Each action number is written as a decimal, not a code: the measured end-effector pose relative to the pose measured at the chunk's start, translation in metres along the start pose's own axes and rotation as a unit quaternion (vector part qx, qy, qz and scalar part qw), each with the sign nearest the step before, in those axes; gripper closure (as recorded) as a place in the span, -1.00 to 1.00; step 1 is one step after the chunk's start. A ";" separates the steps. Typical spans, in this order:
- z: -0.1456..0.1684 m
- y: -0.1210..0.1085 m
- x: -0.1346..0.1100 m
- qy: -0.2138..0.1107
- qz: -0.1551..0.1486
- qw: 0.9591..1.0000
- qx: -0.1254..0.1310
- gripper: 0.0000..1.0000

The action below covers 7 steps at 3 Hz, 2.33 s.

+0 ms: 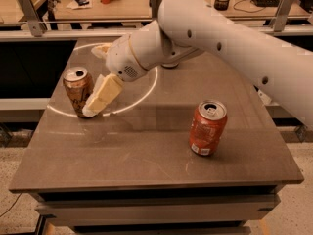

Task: Pick orange can

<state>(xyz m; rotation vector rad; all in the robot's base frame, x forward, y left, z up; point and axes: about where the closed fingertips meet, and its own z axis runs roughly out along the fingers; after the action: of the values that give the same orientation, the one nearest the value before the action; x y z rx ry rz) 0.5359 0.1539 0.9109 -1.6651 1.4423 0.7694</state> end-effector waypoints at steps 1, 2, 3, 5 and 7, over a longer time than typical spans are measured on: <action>0.018 0.002 0.003 -0.019 0.029 0.999 -0.011 -1.00; 0.031 0.003 0.002 -0.033 0.050 0.998 -0.022 -1.00; 0.040 0.007 0.004 -0.041 0.062 0.997 -0.036 -0.67; 0.042 0.005 0.008 -0.047 0.067 0.995 -0.048 0.46; -0.019 -0.027 -0.003 -0.003 0.085 0.996 -0.004 1.00</action>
Offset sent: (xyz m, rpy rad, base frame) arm 0.0012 0.0354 -0.0263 0.0958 0.1741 -0.0065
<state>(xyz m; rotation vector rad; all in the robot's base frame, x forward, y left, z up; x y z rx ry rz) 0.5607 0.1400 0.9280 -1.5591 1.5934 0.8742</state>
